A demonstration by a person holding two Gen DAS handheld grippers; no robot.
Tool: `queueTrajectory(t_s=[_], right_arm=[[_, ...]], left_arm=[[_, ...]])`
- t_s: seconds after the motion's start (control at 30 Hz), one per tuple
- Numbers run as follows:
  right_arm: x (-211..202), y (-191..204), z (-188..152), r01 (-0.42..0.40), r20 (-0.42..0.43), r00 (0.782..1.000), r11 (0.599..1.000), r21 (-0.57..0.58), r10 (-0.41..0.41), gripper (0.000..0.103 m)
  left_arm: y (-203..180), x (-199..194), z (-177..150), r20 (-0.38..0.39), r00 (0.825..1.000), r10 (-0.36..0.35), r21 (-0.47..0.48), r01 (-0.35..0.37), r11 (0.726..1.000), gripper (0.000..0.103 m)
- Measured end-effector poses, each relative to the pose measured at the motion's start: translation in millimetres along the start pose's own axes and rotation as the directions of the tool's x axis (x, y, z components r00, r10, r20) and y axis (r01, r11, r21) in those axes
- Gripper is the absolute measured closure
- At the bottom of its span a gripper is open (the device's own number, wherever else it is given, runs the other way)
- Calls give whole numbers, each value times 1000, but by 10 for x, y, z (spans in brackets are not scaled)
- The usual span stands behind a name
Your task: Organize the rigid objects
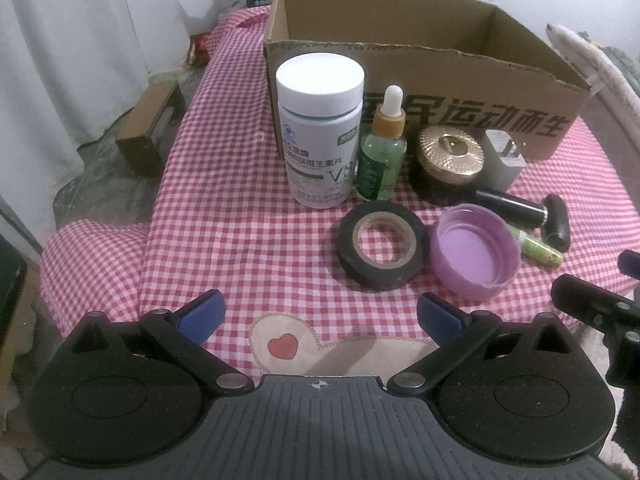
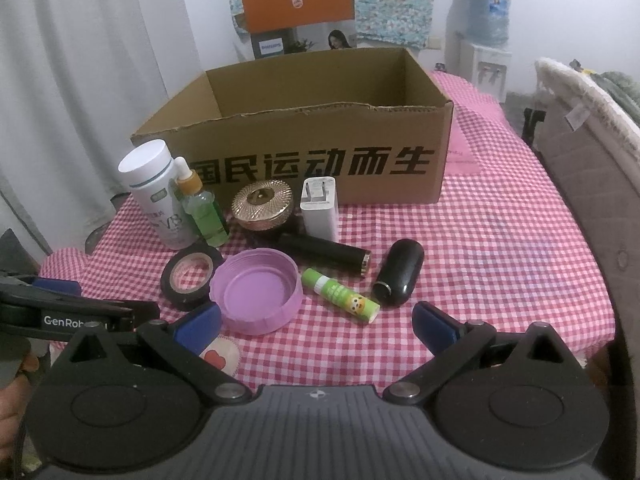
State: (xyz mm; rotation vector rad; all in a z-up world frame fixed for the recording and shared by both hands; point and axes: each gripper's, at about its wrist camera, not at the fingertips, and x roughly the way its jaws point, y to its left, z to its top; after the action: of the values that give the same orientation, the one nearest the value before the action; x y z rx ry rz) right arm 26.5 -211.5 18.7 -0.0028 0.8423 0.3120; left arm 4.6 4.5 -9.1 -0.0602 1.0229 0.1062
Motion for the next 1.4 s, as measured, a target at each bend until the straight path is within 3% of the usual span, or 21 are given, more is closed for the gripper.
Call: queueTrajectory(t_s=[0.53,0.73,0.83,0.97,1.17,1.3,1.4], right_arm=[[67,-108,-9,9,-12,1000,999,38,-9,0],[97,-223,-25,33,-7,999,997,71,-33,0],[69,-329,-22,45,22,999,995,93,-47,0],[15,-513,-18,47,80,995,991,124,-57,0],[-37,-792,21,12,144,989,987,160,-35,4],[-6,-943,82,-40,158,987,983,178,12,15],[72,-1043,135,-79,135,989,978,195,53,26]], left_arm=[[-111,128,53,-27,1000,-14,29,14,999,0],[-168,103,83,39,996,-74,62,71,996,0],[-187,80,78,92,986,-141,86,133,987,0],[-237,31,108,145,962,-233,116,217,969,0],[-467,-23,283,195,935,-296,239,247,939,1],[-708,3,383,178,906,-383,360,302,883,5],[-917,58,375,146,902,-406,446,306,841,15]])
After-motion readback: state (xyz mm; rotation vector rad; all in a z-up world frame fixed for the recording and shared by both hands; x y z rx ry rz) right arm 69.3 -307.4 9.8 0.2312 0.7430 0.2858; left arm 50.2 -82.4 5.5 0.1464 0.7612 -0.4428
